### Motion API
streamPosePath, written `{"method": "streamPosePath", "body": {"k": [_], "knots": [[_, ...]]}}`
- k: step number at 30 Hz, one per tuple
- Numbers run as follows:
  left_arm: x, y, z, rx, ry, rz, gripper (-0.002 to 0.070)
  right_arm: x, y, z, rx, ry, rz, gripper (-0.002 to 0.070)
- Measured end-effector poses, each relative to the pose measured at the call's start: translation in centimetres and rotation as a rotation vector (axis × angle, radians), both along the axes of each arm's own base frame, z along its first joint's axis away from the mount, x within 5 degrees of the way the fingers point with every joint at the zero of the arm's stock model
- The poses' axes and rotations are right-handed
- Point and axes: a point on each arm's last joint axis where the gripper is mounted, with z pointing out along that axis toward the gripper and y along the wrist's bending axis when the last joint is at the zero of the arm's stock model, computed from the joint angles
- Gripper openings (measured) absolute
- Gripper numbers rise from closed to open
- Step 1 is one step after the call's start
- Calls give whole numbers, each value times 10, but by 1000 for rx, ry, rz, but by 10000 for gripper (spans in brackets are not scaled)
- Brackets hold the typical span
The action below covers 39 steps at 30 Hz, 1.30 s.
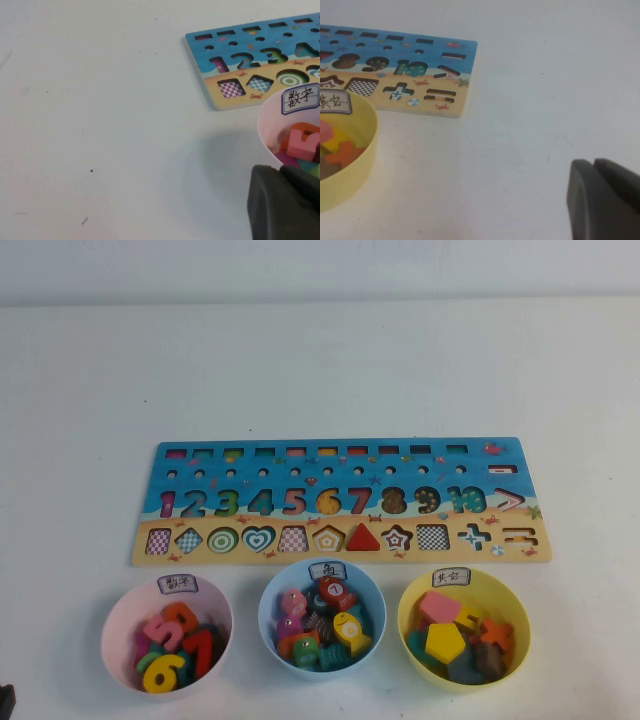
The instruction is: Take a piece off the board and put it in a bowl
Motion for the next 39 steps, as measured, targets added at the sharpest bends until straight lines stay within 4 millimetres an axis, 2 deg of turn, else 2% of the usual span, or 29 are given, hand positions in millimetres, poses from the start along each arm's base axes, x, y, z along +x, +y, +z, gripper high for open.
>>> {"method": "streamPosePath", "body": {"k": [12, 22, 32, 35, 39], "knots": [[0, 0, 0, 0, 0, 0, -4, 0, 0, 0, 10, 1, 1, -18], [0, 0, 0, 0, 0, 0, -4, 1, 3, 5, 130, -37, -2, -18], [0, 0, 0, 0, 0, 0, -4, 1, 4, 6, 177, -47, -3, -18], [0, 0, 0, 0, 0, 0, -4, 2, 4, 10, 243, -73, -9, -18], [0, 0, 0, 0, 0, 0, -4, 2, 6, 16, 419, -111, -25, -18]]}}
